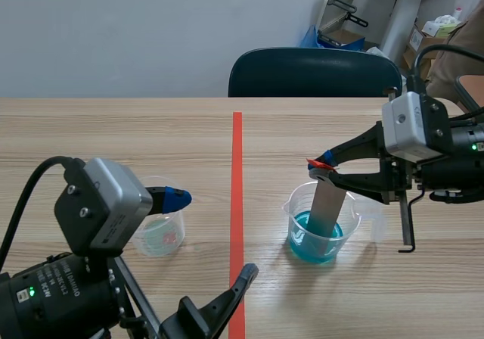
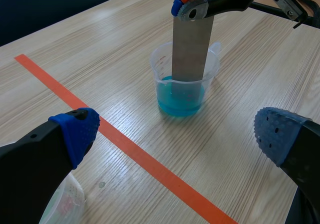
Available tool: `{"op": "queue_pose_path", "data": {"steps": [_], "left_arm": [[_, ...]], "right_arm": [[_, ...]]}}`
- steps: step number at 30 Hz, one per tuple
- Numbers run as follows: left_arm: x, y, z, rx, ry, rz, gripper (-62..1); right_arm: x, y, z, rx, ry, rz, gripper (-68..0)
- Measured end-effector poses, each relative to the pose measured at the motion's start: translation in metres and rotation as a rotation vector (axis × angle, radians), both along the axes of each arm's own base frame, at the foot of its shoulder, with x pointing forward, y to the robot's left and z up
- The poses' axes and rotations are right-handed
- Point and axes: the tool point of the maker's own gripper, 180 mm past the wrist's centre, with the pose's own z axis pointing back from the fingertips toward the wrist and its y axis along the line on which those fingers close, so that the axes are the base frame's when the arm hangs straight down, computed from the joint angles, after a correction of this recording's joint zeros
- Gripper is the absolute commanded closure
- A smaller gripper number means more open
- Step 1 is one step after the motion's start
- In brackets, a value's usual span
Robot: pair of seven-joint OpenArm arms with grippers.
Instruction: Do the redox reaction experiment
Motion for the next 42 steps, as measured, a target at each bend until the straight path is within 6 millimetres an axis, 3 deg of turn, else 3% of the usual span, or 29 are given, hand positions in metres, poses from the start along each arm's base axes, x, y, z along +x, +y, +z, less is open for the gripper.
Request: {"op": "queue_pose_path", "data": {"steps": [23, 32, 42], "left_arm": [[0.000, 0.000, 0.000, 0.000, 0.000, 0.000, -62.3], [0.000, 0.000, 0.000, 0.000, 0.000, 0.000, -62.3], [0.000, 0.000, 0.000, 0.000, 0.000, 0.000, -62.3]], "right_arm": [[0.001, -0.005, 0.004, -0.015, 0.036, 0.009, -0.7], [0.017, -0.017, 0.028, 0.000, 0.052, -0.015, -0.7], [0.016, -0.008, 0.064, 0.028, -0.049, 0.029, -0.7]]}}
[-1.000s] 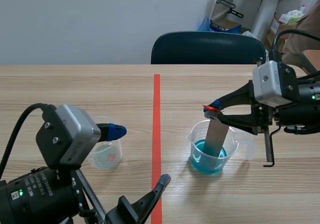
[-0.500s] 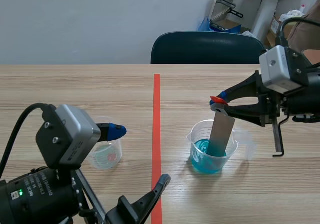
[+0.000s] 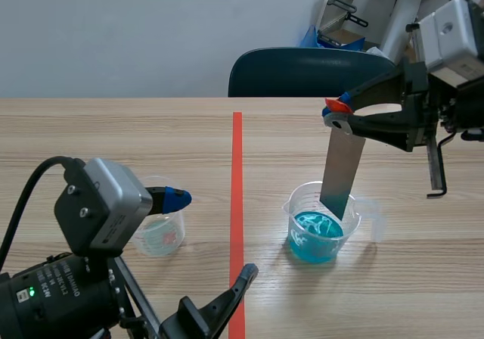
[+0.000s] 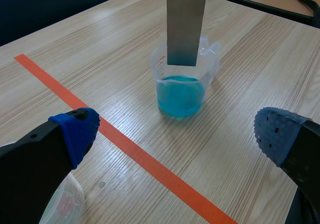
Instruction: Do the redox reaction experiment
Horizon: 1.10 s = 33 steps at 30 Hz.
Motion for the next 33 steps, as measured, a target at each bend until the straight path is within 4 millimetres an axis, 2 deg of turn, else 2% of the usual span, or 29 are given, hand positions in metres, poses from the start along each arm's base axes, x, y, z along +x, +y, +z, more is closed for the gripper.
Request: {"op": "queue_pose_path", "data": {"steps": [23, 29, 33], "left_arm": [[0.000, 0.000, 0.000, 0.000, 0.000, 0.000, -62.3], [0.000, 0.000, 0.000, 0.000, 0.000, 0.000, -62.3], [0.000, 0.000, 0.000, 0.000, 0.000, 0.000, -62.3]], "right_arm": [[-0.026, 0.019, 0.036, 0.025, -0.072, 0.112, -0.7], [-0.023, 0.020, 0.055, 0.061, -0.117, 0.109, -0.7], [-0.022, 0.020, 0.060, 0.065, -0.131, 0.108, -0.7]]}}
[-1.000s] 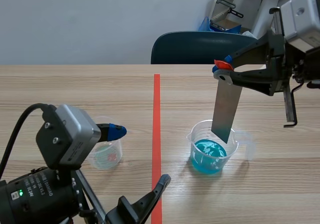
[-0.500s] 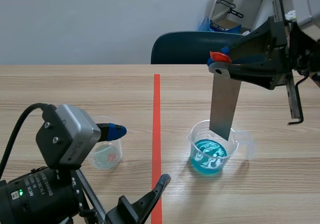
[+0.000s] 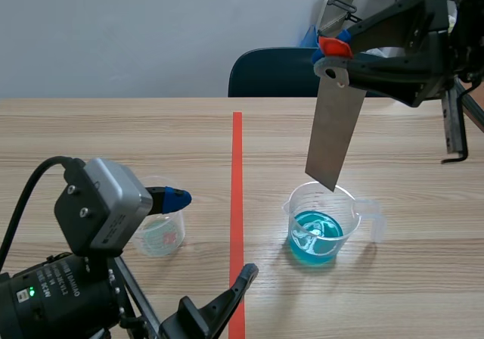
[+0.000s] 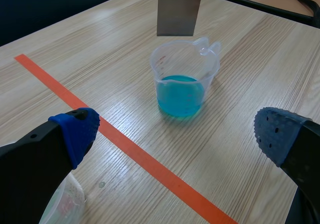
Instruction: Do the redox reaction experiment
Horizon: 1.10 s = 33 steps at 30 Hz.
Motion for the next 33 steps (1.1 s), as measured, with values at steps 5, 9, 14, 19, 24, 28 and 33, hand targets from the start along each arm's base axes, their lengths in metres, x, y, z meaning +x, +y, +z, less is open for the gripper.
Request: {"op": "queue_pose_path", "data": {"steps": [5, 9, 14, 19, 24, 28, 33], "left_arm": [[0.000, 0.000, 0.000, 0.000, 0.000, 0.000, -62.3], [0.000, 0.000, 0.000, 0.000, 0.000, 0.000, -62.3], [0.000, 0.000, 0.000, 0.000, 0.000, 0.000, -62.3], [0.000, 0.000, 0.000, 0.000, 0.000, 0.000, -62.3], [0.000, 0.000, 0.000, 0.000, 0.000, 0.000, -62.3], [0.000, 0.000, 0.000, 0.000, 0.000, 0.000, -62.3], [0.000, 0.000, 0.000, 0.000, 0.000, 0.000, -62.3]], "right_arm": [[0.000, 0.000, 0.000, 0.000, 0.000, 0.000, -0.7], [0.000, 0.001, 0.003, 0.021, 0.009, -0.001, -0.7], [-0.001, 0.000, 0.004, 0.017, 0.006, 0.001, -0.7], [-0.006, 0.001, 0.010, 0.021, 0.004, 0.014, -0.7], [-0.006, 0.001, 0.010, 0.016, 0.003, 0.013, -0.7], [-0.005, 0.000, 0.009, 0.011, 0.003, 0.009, -0.7], [-0.005, 0.000, 0.009, 0.011, 0.003, 0.009, -0.7]]}}
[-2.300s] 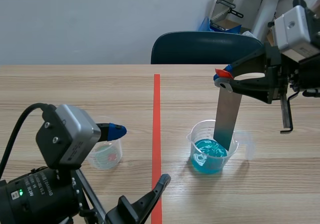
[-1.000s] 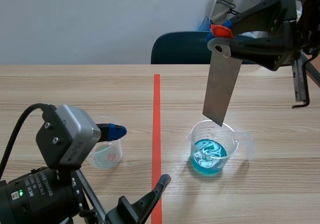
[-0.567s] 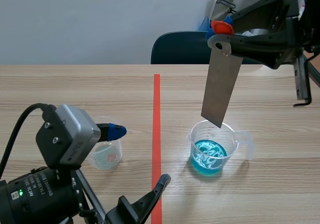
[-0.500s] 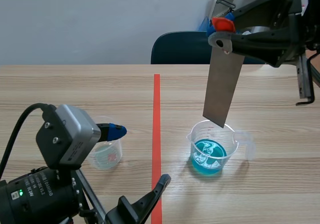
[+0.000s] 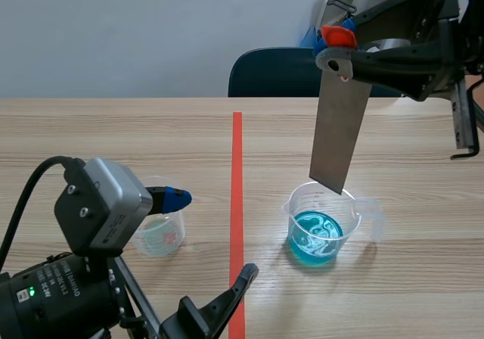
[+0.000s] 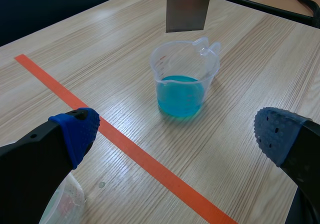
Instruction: Do the redox reaction experiment
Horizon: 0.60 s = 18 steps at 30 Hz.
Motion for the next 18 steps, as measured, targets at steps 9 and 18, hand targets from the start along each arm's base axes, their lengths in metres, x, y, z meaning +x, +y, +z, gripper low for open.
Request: {"op": "queue_pose_path", "data": {"steps": [9, 18], "left_arm": [[0.0000, 0.0000, 0.0000, 0.000, 0.000, 0.000, -62.3], [0.0000, 0.0000, 0.0000, 0.000, 0.000, 0.000, -62.3]], "right_arm": [[-0.0016, 0.0000, -0.0028, 0.001, 0.011, 0.000, -0.7], [-0.0040, 0.0000, -0.0070, 0.000, 0.028, 0.000, -0.7]]}}
